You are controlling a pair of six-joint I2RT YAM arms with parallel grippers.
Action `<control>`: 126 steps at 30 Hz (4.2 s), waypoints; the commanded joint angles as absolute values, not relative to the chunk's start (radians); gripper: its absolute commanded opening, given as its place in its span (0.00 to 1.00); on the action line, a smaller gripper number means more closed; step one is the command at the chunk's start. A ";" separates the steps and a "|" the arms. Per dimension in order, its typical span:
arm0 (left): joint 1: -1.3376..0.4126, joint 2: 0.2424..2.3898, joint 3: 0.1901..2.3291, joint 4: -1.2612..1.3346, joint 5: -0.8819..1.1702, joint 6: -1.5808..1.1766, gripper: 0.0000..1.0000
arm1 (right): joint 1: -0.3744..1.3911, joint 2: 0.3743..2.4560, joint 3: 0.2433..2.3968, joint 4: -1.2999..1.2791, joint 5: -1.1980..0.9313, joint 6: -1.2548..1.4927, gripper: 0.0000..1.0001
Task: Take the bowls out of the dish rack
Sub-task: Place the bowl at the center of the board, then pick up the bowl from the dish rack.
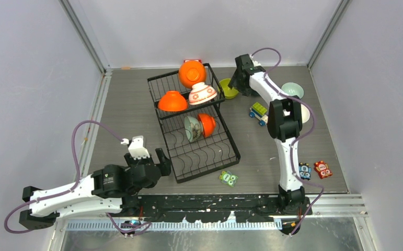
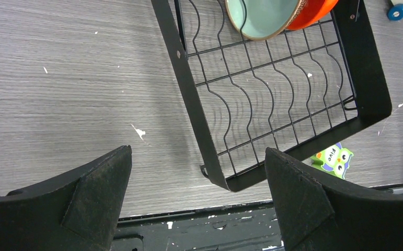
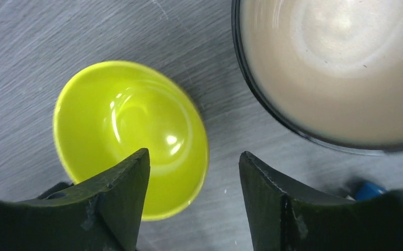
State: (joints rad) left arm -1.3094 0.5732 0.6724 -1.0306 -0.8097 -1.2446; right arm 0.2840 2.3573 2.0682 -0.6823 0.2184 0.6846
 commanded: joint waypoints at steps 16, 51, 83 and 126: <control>-1.310 0.583 0.624 -0.585 -0.757 -0.863 1.00 | 0.317 1.272 1.313 -0.550 0.137 0.700 0.77; -0.743 0.969 0.297 0.604 -0.139 -0.772 0.86 | 0.344 0.638 0.428 -0.172 -0.276 0.805 0.73; -0.675 1.212 0.173 1.067 -0.145 -0.798 0.67 | 0.415 0.838 0.488 -0.175 -0.288 0.796 0.72; -0.611 1.066 0.239 0.776 -0.132 -0.743 0.78 | 0.806 0.941 0.601 -0.259 0.103 0.818 0.77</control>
